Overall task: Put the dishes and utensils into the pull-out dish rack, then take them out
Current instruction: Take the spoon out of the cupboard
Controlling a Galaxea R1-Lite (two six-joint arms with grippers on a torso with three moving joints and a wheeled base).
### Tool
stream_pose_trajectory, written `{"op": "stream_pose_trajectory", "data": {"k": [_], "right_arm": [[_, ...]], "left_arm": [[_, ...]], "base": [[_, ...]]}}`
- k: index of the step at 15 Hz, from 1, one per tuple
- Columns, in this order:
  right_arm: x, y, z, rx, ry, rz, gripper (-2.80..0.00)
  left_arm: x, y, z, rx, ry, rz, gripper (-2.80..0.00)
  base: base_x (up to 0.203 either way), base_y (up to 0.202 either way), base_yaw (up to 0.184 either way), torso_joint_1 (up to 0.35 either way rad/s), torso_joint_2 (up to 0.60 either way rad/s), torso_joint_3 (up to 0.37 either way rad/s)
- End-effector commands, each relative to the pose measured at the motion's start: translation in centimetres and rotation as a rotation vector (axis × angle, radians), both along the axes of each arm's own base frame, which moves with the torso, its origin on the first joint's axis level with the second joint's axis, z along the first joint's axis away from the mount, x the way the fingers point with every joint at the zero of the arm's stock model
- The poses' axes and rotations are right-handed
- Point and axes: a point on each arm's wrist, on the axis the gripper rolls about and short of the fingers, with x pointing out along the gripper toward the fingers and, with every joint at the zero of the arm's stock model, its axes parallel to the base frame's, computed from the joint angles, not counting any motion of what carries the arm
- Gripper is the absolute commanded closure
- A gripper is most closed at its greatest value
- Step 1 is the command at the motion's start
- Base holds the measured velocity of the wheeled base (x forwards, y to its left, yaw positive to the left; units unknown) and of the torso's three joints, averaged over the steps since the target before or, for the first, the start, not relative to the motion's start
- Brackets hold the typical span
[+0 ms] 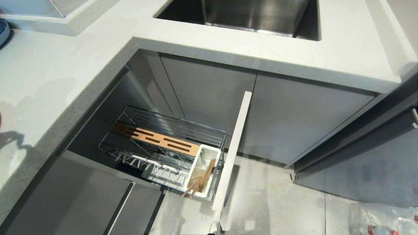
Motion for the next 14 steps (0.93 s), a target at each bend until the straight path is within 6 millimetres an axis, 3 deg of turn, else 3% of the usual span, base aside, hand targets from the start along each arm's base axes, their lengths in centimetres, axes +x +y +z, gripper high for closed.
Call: {"op": "stream_pose_trajectory", "data": {"k": [1,10,14], "right_arm": [[0.0,0.0,0.0,0.0,0.003,0.0,0.0],[0.0,0.0,0.0,0.0,0.003,0.0,0.0],[0.0,0.0,0.0,0.0,0.003,0.0,0.0]], "left_arm": [[0.7,0.4,-0.7,-0.018,0.026,0.023,0.0],[2.2,0.9,-2.2,-0.018,-0.061,0.017,0.0],[1.9,0.8,-2.3,-0.015,-0.076,0.016,0.0]], "base": [[0.0,0.0,0.0,0.0,0.0,0.0],[0.0,0.0,0.0,0.0,0.0,0.0],[0.0,0.0,0.0,0.0,0.0,0.0]]}}
